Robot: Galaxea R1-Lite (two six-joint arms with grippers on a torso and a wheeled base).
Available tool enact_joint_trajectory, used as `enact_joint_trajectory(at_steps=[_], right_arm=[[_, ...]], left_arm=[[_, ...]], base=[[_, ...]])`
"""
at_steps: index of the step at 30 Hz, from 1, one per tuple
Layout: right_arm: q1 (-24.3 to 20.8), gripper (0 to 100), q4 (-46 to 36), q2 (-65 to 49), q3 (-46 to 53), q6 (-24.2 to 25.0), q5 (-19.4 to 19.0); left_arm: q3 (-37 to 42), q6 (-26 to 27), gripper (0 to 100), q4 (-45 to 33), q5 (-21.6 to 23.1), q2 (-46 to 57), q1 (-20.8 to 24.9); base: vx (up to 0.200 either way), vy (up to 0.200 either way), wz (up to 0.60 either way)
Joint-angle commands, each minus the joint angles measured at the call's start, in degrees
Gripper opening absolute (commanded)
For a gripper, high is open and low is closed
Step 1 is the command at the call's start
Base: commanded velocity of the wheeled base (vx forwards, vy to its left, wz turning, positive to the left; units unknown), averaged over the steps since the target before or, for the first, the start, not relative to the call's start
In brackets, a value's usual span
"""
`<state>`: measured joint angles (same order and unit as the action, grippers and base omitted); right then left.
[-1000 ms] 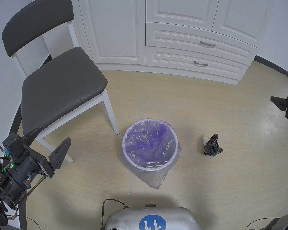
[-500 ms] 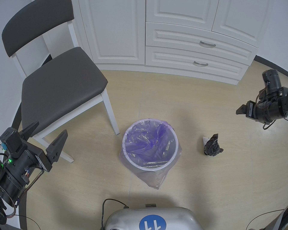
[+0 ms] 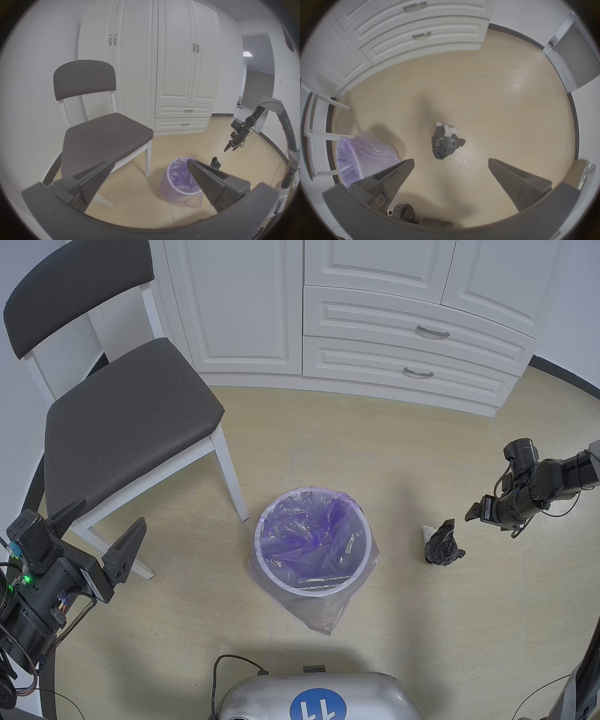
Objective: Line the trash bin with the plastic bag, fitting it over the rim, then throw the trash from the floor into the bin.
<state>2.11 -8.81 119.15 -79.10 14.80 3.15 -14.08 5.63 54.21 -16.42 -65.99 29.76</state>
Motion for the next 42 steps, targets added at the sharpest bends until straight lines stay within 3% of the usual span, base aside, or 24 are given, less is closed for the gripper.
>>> enact_joint_trajectory(at_steps=[1, 3, 6, 7, 20, 33, 42], right_arm=[[1.32, 100, 3.01, 6.53, -0.61, -0.03, -3.85], [1.41, 100, 6.09, 7.15, -0.08, 1.02, -6.92], [1.58, 100, 7.06, 7.24, 0.35, 1.37, -7.54], [1.76, 100, 11.63, 8.03, 2.02, 2.52, -8.15], [1.06, 100, 37.73, 15.23, 9.41, 3.31, -7.80], [0.53, 100, 53.46, 23.94, 9.50, 3.57, -7.72], [-1.05, 100, 61.90, 28.86, 7.39, 7.00, -7.36]], left_arm=[[0.19, -0.01, 100, 0.02, -0.01, -0.98, 0.04], [0.28, -0.01, 100, 0.02, -0.01, -0.98, 0.04], [0.28, -0.01, 100, 0.02, -0.01, -0.98, 0.04], [0.28, -0.01, 100, 0.02, -0.01, -0.90, 0.04], [0.28, 0.08, 100, 0.02, -0.01, -0.72, 0.04], [0.54, 0.08, 100, 0.02, 0.07, -0.37, 0.13], [0.54, 0.17, 100, 0.02, 0.07, -0.11, 0.21]], base=[[0.000, 0.000, 0.00], [0.000, 0.000, 0.00], [0.000, 0.000, 0.00], [0.000, 0.000, 0.00], [0.000, 0.000, 0.00], [0.000, 0.000, 0.00], [0.000, 0.000, 0.00]])
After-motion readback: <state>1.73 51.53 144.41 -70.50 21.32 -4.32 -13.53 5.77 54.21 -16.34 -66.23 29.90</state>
